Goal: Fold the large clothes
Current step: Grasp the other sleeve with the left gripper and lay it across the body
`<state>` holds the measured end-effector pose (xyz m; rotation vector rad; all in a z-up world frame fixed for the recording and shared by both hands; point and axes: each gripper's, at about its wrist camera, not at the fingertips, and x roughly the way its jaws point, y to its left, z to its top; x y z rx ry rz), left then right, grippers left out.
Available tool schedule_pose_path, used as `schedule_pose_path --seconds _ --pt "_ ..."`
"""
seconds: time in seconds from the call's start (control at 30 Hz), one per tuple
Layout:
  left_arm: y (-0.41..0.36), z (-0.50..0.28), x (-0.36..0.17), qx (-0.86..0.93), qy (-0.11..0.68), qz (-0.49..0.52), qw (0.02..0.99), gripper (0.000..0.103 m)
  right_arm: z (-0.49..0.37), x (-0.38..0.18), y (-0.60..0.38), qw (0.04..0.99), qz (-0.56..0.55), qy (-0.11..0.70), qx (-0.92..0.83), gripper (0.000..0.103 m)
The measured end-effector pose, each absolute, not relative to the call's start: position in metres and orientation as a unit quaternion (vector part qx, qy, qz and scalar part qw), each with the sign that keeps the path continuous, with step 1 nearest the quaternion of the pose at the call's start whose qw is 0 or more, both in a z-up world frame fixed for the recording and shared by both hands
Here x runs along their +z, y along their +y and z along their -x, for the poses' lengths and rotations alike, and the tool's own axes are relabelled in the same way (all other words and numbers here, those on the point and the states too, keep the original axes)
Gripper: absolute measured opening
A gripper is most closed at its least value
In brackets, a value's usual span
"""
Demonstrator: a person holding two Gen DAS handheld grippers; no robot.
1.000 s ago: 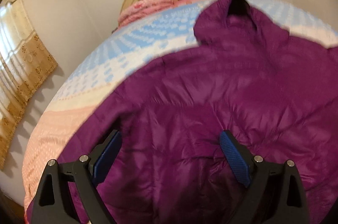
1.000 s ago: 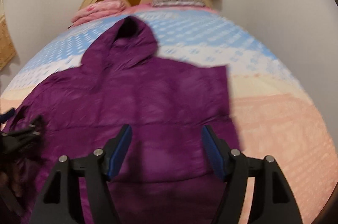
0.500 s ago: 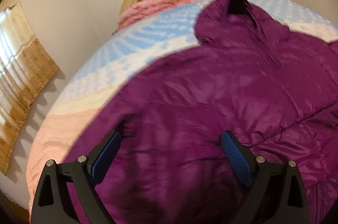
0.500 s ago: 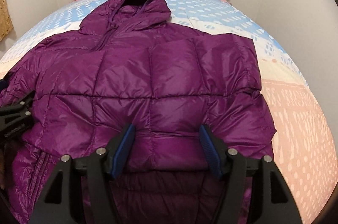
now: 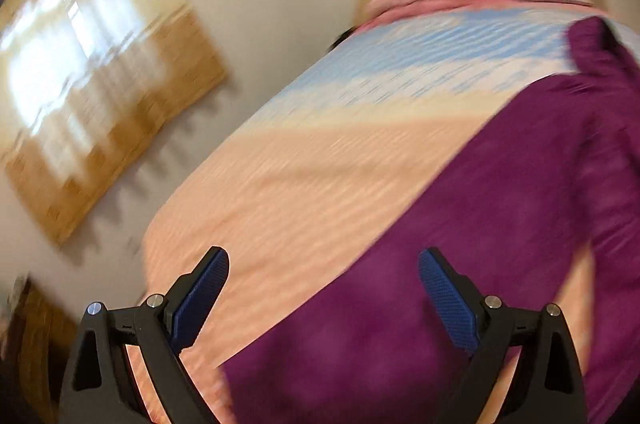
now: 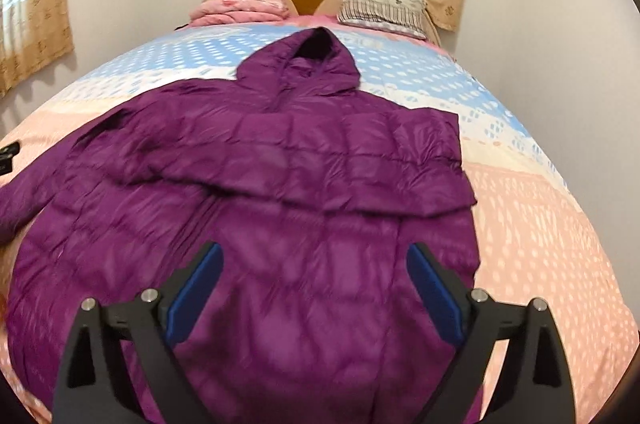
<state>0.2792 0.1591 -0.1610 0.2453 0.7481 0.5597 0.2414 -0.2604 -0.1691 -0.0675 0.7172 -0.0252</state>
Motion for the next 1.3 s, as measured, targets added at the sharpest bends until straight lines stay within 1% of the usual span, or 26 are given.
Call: schedule_pose_path --seconds 0.1,0.2,0.33,0.37,0.4,0.43,0.47,0.53,0.6,0.73,0.87,0.97,1.1,1.3 --pt "0.202 -0.244 -0.17 0.293 0.384 -0.077 0.872 0.096 -0.227 -0.169 -0.247 0.937 0.025 0.348 0.001 0.095" --pt "0.226 -0.217 -0.174 0.282 0.399 -0.021 0.872 0.096 -0.214 -0.166 -0.233 0.939 0.036 0.341 0.008 0.095" --pt "0.21 -0.207 -0.183 0.234 0.415 0.009 0.879 0.096 -0.205 -0.163 -0.219 0.941 0.043 0.334 0.015 0.095" --pt "0.204 -0.212 -0.187 0.214 0.423 0.018 0.88 0.094 -0.203 -0.162 -0.217 0.942 0.043 0.333 0.016 0.095" --pt "0.201 -0.214 -0.189 0.202 0.427 0.021 0.881 0.074 -0.202 -0.162 -0.216 0.942 0.044 0.331 0.016 0.095" --pt "0.197 -0.217 -0.193 0.192 0.432 0.018 0.881 0.041 -0.201 -0.161 -0.215 0.943 0.044 0.33 0.015 0.095" --pt "0.192 -0.22 -0.196 0.185 0.439 0.01 0.879 0.03 -0.2 -0.16 -0.216 0.944 0.043 0.328 0.013 0.095" --pt "0.191 -0.222 -0.193 0.189 0.437 0.005 0.879 0.018 -0.198 -0.159 -0.222 0.945 0.037 0.325 0.008 0.095" --pt "0.191 -0.228 -0.177 0.213 0.421 -0.021 0.882 0.015 -0.196 -0.156 -0.232 0.946 0.032 0.323 -0.002 0.095" --pt "0.184 -0.236 -0.123 0.271 0.348 -0.082 0.894 0.013 -0.191 -0.149 -0.26 0.95 0.02 0.31 -0.034 0.095" --pt "0.139 -0.243 -0.069 0.258 0.269 -0.13 0.919 0.012 -0.185 -0.142 -0.295 0.953 -0.015 0.296 -0.066 0.095" --pt "0.094 -0.253 -0.043 0.212 0.241 -0.142 0.936 0.012 -0.181 -0.142 -0.313 0.952 -0.033 0.292 -0.082 0.095" --pt "0.017 -0.262 -0.032 0.144 0.22 -0.163 0.951 0.011 -0.176 -0.147 -0.334 0.95 -0.053 0.292 -0.099 0.095" --pt "-0.099 -0.267 -0.043 0.045 0.21 -0.198 0.956 0.011 -0.171 -0.154 -0.358 0.946 -0.074 0.294 -0.116 0.095"
